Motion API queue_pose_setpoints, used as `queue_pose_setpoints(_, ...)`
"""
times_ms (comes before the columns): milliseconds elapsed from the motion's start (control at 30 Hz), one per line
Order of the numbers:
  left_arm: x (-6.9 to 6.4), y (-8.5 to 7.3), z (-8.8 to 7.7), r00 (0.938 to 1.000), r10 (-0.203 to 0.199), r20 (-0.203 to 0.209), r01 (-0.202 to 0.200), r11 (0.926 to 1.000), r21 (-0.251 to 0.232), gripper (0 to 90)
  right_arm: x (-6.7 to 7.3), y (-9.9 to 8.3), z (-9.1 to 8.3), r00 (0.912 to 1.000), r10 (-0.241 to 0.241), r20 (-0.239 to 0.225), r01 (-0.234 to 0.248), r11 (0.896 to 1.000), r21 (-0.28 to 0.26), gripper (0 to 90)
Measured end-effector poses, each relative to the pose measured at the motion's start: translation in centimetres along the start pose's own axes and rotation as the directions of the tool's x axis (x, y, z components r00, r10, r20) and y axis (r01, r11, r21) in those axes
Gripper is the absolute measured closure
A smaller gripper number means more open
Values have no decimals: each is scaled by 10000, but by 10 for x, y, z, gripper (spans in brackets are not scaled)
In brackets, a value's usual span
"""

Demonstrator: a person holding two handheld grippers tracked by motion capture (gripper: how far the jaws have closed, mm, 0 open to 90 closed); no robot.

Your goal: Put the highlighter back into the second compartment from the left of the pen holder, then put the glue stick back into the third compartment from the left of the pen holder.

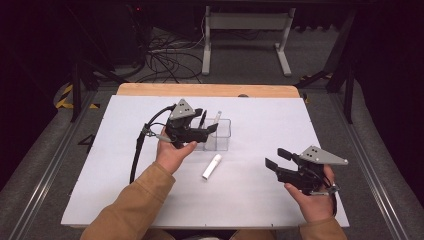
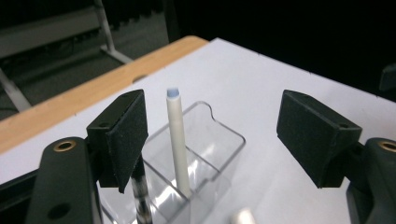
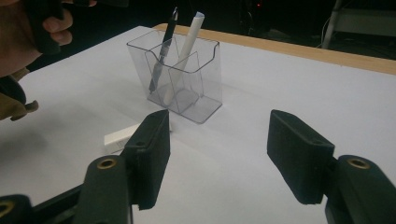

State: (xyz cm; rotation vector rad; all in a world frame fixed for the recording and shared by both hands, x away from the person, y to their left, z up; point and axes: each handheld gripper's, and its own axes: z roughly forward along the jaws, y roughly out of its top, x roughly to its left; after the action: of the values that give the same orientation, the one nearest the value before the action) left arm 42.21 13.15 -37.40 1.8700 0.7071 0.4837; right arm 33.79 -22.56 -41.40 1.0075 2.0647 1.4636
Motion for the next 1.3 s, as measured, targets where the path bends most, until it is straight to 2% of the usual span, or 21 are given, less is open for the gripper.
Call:
queue_pose_setpoints(200,-7,-3,-6,9997,-206,113,195,9957,902,237,0,0,0,10000,3,-17,-3,10000,-15,403)
queue_pose_setpoints(233,-9,-4,-6,9992,-338,198,316,9944,1012,235,0,0,0,10000,6,-21,-6,10000,-16,403)
queue_pose_setpoints(267,-9,-4,-7,9995,-278,142,260,9931,1147,232,1,0,0,10000,27,-27,-27,10000,-7,403)
queue_pose_setpoints(467,-16,-12,-11,9997,-227,126,207,9895,1429,228,1,0,1,10000,18,-69,-18,10000,3,403)
queue_pose_setpoints(633,-21,-20,-10,9995,-279,116,252,9816,1891,232,2,1,1,10000,-17,-82,17,10000,1,403)
queue_pose_setpoints(767,-25,-24,-9,9987,-477,193,420,9720,2313,235,2,1,1,10000,-23,-96,23,10000,-4,402)
queue_pose_setpoints(933,-30,-29,-6,9989,-444,180,374,9567,2886,237,2,0,1,9999,-19,-105,19,10000,3,403)
queue_pose_setpoints(1233,-36,-39,7,9982,-572,189,459,9254,3763,237,3,1,1,9999,-21,-104,21,10000,-9,402)
queue_pose_setpoints(1300,-36,-41,12,9977,-652,178,527,9163,3970,238,4,1,1,9999,-31,-111,31,10000,16,402)
